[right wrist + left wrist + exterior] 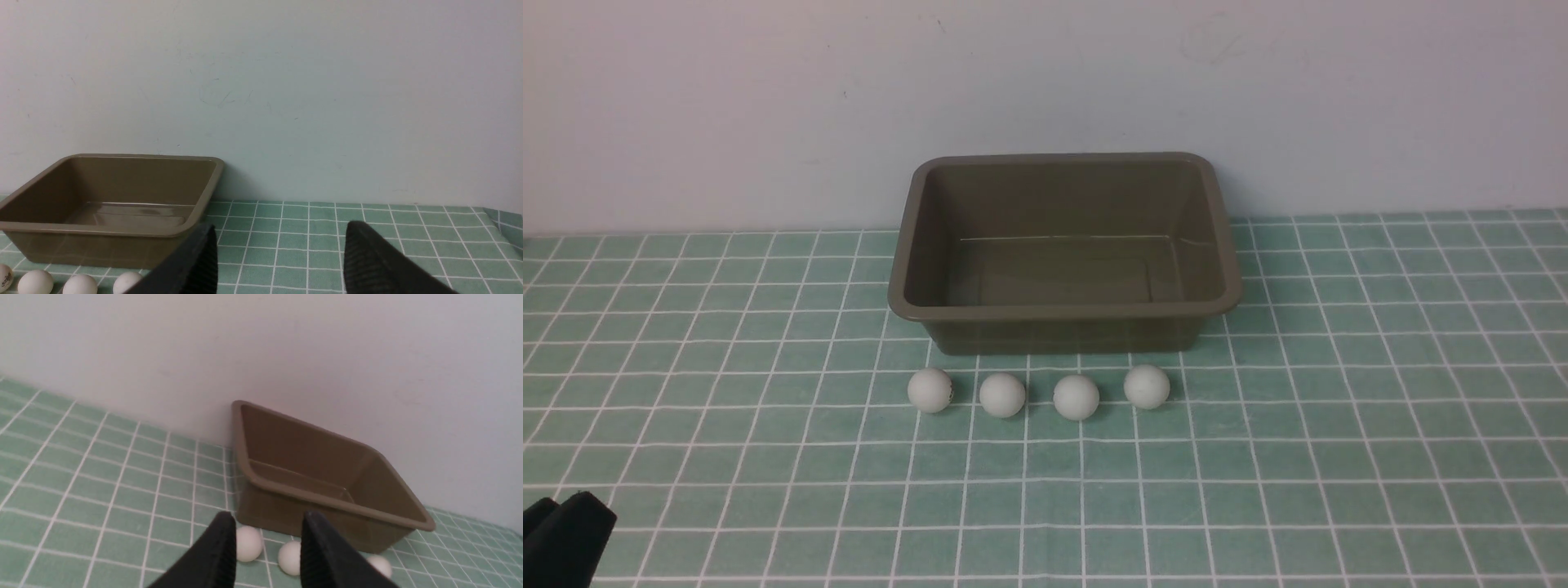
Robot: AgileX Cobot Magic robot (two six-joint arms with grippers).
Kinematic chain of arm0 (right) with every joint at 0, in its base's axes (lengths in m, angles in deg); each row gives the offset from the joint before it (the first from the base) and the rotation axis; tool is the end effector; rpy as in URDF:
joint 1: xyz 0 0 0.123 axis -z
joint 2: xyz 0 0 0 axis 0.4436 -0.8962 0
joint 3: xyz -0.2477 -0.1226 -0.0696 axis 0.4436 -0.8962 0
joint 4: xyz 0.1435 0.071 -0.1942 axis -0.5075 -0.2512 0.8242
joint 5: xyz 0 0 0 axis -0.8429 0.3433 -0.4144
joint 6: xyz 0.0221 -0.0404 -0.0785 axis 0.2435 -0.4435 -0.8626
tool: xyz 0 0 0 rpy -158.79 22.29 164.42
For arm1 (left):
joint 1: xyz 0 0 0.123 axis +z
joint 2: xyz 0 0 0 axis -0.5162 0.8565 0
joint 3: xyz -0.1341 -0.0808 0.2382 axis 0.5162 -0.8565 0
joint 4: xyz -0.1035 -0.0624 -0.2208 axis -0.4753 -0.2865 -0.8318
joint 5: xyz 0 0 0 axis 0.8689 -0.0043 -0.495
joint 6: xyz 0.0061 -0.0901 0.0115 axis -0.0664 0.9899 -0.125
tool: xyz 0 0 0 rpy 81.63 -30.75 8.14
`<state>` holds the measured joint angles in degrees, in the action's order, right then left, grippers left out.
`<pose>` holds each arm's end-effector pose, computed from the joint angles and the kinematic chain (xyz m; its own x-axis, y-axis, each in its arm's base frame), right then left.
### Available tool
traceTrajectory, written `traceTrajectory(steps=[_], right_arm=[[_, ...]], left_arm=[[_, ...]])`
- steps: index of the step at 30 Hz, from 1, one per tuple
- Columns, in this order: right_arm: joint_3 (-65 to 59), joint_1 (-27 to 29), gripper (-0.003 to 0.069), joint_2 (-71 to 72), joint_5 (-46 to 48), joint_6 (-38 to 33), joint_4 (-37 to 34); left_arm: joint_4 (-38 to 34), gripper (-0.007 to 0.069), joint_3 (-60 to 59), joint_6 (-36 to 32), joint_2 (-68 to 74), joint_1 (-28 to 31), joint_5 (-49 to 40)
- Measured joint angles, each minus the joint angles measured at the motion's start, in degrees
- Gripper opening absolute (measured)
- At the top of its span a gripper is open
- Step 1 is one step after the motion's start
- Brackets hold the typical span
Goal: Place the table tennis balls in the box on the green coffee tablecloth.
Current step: 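Reach for and grasp a ping pong ball on the table beside the basket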
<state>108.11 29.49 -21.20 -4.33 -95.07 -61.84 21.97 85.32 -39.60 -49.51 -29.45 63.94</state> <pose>0.0096 0.0143 0.2964 -0.1221 0.0077 -0.9925 -0.1061 0.9941 0.0208 0.0486 -0.0168 0.2249 -0.1178 -0.4824 -0.8680 0.1292 0.8592 -0.4951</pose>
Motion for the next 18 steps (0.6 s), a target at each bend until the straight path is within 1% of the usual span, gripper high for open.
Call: traceTrajectory(steps=[4, 8, 10, 11, 13, 16, 18], right_arm=[[0.0, 0.0, 0.0388, 0.0, 0.1, 0.0, 0.0], [0.0, 0.0, 0.0388, 0.0, 1.3, 0.0, 0.0], [0.0, 0.0, 0.0388, 0.0, 2.0, 0.0, 0.0], [0.0, 0.0, 0.0388, 0.0, 2.3, 0.0, 0.0], [0.0, 0.0, 0.0388, 0.0, 2.4, 0.0, 0.0], [0.0, 0.0, 0.0388, 0.0, 2.4, 0.0, 0.0], [0.0, 0.0, 0.0388, 0.0, 2.4, 0.0, 0.0]], left_arm=[[-0.9, 0.0215, 6.7, -7.0, 1.4, 0.0, -6.9], [-0.9, 0.0228, 11.8, -12.4, 9.6, 0.0, -12.7], [-0.9, 0.0241, 14.5, -16.3, 15.5, 0.0, -14.8], [-1.0, 0.0251, 16.9, -19.9, 20.1, 0.0, -16.0], [-1.4, 0.027, 18.8, -24.5, 25.2, 0.0, -16.9], [-4.9, 0.0316, 22.5, -33.6, 34.5, 0.0, -16.9], [-8.3, 0.0347, 24.3, -38.0, 38.8, 0.0, -16.8]])
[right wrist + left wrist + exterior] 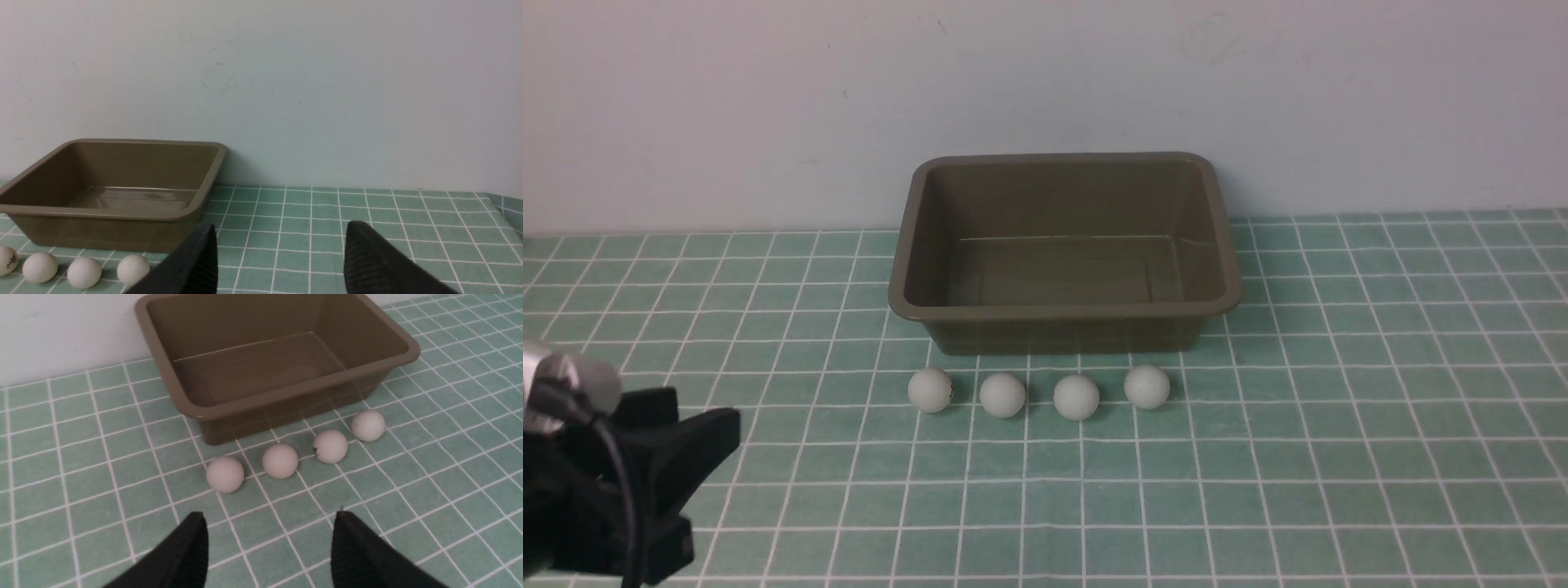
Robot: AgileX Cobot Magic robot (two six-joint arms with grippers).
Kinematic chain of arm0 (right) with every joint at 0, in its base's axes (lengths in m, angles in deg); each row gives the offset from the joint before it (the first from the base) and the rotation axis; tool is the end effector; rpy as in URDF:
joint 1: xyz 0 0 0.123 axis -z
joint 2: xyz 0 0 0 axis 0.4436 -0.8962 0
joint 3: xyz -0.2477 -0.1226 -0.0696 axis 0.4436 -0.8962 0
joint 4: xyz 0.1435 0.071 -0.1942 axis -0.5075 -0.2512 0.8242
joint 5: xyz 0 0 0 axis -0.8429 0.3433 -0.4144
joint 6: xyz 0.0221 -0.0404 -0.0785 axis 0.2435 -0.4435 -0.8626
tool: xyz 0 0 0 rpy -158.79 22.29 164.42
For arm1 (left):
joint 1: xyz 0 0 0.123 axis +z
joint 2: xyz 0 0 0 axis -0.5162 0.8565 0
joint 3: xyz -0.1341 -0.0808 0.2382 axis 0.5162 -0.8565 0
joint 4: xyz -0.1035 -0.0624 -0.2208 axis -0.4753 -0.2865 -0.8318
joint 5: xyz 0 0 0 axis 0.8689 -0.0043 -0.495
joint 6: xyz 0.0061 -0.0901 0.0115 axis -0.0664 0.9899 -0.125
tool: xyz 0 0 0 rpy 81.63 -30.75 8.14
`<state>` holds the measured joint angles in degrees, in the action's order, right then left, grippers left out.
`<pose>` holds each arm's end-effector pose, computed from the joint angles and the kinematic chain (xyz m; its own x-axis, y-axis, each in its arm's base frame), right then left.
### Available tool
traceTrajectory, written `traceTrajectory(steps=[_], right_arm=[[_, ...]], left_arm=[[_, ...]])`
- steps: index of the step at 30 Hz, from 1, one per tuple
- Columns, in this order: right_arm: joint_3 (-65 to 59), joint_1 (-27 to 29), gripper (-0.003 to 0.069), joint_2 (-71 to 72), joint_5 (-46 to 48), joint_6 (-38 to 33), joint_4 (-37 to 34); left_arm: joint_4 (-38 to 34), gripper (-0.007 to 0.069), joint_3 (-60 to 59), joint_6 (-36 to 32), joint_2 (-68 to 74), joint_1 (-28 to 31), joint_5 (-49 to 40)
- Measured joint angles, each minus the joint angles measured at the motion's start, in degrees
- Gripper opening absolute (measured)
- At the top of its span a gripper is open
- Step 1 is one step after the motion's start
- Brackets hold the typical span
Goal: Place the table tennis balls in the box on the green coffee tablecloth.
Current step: 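Reach for and grasp a ping pong ball on the table beside the basket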
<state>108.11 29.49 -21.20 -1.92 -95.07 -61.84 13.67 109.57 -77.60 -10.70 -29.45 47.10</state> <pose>0.0090 0.0150 0.2927 -0.1626 0.0031 -0.9867 -0.1144 0.9932 0.0220 0.1275 -0.0355 0.2970 -0.4305 0.0600 -0.9006 0.3908 0.9118 -0.1260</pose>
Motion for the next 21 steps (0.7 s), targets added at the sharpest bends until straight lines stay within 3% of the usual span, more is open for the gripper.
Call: traceTrajectory(steps=[4, 9, 12, 21], right_arm=[[0.0, 0.0, 0.0388, 0.0, 0.0, 0.0, -0.8], [0.0, 0.0, 0.0388, 0.0, 0.0, -0.1, -3.7], [0.0, 0.0, 0.0388, 0.0, 0.1, -0.2, -4.0], [0.0, 0.0, 0.0388, 0.0, 0.4, -0.2, -4.1]], left_arm=[[-8.5, 0.0437, 4.4, -11.3, 13.0, 0.0, 0.2], [-15.2, 0.0459, 9.4, -23.2, 27.5, 0.0, 3.2], [-17.3, 0.0459, 12.0, -26.8, 34.5, 0.0, 5.9], [-17.8, 0.0461, 19.3, -27.9, 49.5, -1.8, 5.7]])
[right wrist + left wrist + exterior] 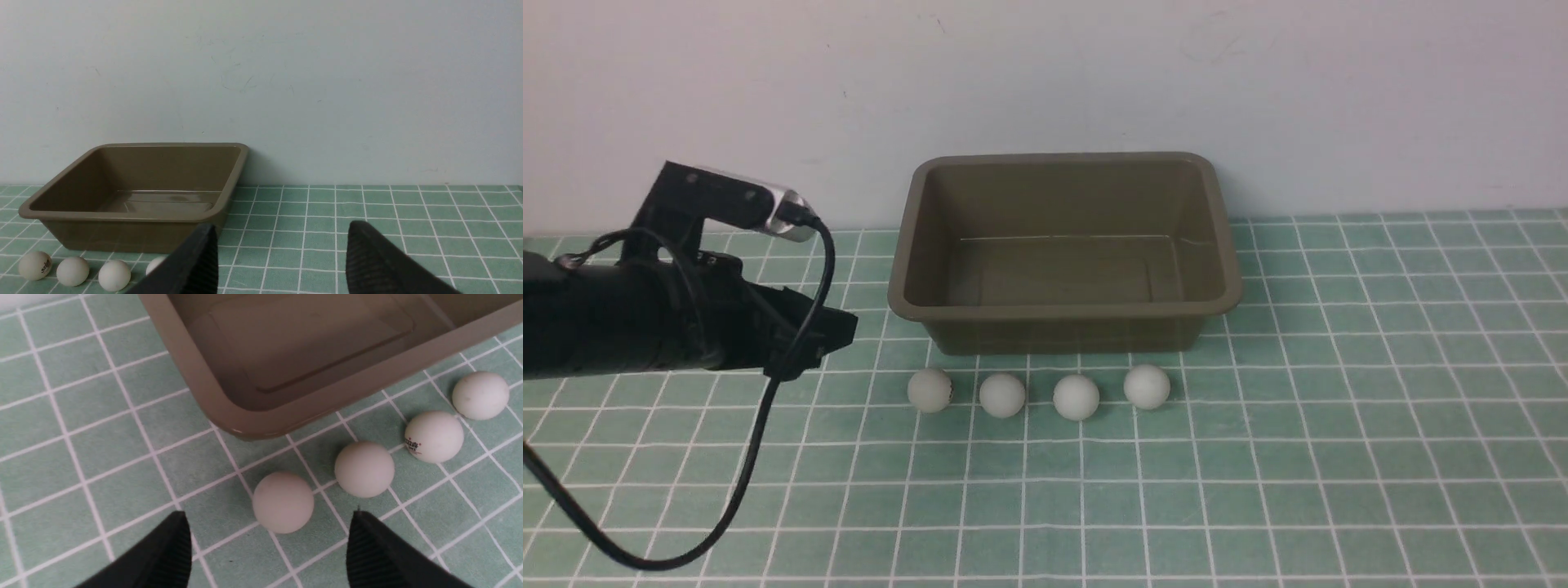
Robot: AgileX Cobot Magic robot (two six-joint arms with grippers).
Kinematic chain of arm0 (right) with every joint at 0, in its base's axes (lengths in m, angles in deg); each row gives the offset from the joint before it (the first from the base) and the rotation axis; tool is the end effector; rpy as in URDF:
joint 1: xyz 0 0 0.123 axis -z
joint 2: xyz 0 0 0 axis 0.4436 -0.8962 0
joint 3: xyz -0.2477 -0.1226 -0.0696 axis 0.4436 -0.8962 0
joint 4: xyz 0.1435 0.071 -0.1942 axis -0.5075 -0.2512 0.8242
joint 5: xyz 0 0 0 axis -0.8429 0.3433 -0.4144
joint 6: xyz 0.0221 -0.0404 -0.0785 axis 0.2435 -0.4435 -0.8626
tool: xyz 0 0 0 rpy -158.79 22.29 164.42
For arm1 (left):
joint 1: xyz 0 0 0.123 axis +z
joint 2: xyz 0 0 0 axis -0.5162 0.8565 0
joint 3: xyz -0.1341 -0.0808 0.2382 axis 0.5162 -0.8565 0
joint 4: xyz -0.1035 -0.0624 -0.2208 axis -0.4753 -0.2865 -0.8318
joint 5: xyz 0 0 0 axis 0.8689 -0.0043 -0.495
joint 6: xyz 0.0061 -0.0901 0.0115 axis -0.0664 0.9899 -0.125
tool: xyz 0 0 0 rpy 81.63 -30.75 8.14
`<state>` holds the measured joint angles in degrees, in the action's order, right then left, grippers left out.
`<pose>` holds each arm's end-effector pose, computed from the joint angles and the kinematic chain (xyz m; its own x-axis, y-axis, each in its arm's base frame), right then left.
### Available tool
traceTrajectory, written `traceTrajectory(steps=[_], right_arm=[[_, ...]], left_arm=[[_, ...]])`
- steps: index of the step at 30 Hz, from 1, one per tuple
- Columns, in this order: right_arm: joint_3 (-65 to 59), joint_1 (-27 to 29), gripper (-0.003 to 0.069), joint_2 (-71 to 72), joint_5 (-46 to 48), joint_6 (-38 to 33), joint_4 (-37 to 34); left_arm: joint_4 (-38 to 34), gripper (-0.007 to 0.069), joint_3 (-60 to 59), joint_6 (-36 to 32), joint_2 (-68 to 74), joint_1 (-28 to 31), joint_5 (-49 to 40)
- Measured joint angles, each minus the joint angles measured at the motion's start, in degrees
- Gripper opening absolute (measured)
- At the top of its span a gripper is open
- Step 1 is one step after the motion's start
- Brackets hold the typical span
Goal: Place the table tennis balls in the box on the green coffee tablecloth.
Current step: 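Reach for and grasp a ping pong ball on the table beside the basket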
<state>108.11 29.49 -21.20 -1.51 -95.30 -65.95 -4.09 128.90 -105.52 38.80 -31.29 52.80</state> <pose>0.0085 0.0194 0.2932 -0.1666 0.0523 -0.9846 -0.1536 0.9850 0.0783 0.3052 -0.0415 0.2280 -0.6330 0.1898 -0.7506 0.4554 0.8753 -0.1627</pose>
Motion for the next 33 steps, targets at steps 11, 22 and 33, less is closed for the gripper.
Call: traceTrajectory(steps=[11, 22, 33], right_arm=[[0.0, 0.0, 0.0388, 0.0, 0.1, -0.1, 0.0], [0.0, 0.0, 0.0388, 0.0, 0.1, -1.3, 0.0], [0.0, 0.0, 0.0388, 0.0, 0.1, -1.4, 0.0]], left_arm=[[-1.7, 0.0461, 1.4, -0.4, 11.6, -10.0, 8.6], [-4.0, 0.0461, 5.6, -1.9, 16.7, -11.3, 10.7], [-4.2, 0.0461, 5.9, -2.9, 20.7, -11.3, 12.8]])
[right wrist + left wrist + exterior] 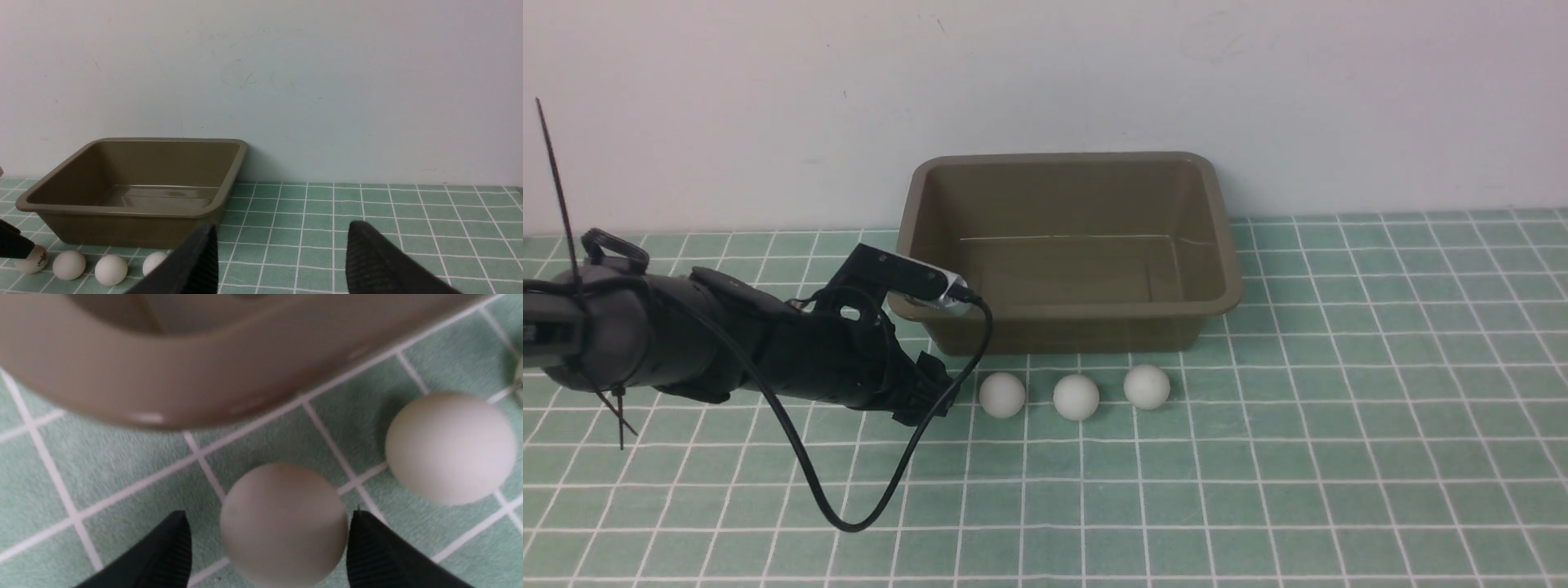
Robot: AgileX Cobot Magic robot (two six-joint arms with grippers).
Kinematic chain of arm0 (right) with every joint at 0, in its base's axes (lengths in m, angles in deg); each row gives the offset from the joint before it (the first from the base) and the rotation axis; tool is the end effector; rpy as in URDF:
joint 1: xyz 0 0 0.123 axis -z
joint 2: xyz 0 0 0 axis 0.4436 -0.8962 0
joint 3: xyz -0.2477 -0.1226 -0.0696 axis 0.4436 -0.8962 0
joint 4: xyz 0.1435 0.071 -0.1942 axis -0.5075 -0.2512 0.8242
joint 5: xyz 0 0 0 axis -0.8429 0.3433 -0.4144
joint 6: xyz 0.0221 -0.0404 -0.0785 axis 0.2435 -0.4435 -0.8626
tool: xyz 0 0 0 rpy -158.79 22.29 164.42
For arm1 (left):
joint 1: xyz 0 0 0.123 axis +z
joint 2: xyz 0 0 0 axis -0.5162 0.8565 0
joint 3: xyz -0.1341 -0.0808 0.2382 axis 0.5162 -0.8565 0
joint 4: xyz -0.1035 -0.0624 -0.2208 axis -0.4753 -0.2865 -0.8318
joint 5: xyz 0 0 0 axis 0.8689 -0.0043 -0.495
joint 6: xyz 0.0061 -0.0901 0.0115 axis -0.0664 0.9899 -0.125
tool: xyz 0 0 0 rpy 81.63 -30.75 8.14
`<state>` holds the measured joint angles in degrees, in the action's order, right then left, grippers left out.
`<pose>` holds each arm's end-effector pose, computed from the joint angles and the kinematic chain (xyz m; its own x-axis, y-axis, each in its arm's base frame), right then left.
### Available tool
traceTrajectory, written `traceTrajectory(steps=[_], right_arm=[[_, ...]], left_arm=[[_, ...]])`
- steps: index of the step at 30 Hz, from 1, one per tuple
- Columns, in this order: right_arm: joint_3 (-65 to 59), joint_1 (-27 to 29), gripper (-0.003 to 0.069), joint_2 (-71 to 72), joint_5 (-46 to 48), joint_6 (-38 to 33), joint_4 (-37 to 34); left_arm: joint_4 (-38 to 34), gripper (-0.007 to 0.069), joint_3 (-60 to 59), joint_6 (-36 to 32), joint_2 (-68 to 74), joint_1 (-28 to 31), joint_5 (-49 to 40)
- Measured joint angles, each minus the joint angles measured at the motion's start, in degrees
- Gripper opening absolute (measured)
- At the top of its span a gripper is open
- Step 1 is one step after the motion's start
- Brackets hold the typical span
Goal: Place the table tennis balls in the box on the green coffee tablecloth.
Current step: 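Reach for and grasp a ping pong ball on the table beside the basket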
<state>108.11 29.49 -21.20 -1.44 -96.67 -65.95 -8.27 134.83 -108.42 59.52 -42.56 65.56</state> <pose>0.0084 0.0194 0.2931 -0.1641 0.0285 -0.9860 -0.1578 0.9860 0.0548 0.3489 -0.0952 0.1351 -0.7280 0.2964 -0.6182 0.4584 0.8809 -0.1174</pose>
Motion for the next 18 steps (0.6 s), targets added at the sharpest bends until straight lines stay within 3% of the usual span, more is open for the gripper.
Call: traceTrajectory(steps=[6, 11, 18], right_arm=[[0.0, 0.0, 0.0388, 0.0, 0.0, 0.0, 0.0], [0.0, 0.0, 0.0388, 0.0, 0.0, 0.0, 0.0], [0.0, 0.0, 0.0388, 0.0, 0.0, -0.1, 0.0]], left_arm=[[-0.2, 0.0449, 0.1, -0.6, 1.8, 0.0, 0.2], [-0.6, 0.0342, 0.1, -1.7, 1.9, 0.0, 0.1], [-1.7, 0.0343, 0.1, -2.7, 1.8, 0.0, -2.6]])
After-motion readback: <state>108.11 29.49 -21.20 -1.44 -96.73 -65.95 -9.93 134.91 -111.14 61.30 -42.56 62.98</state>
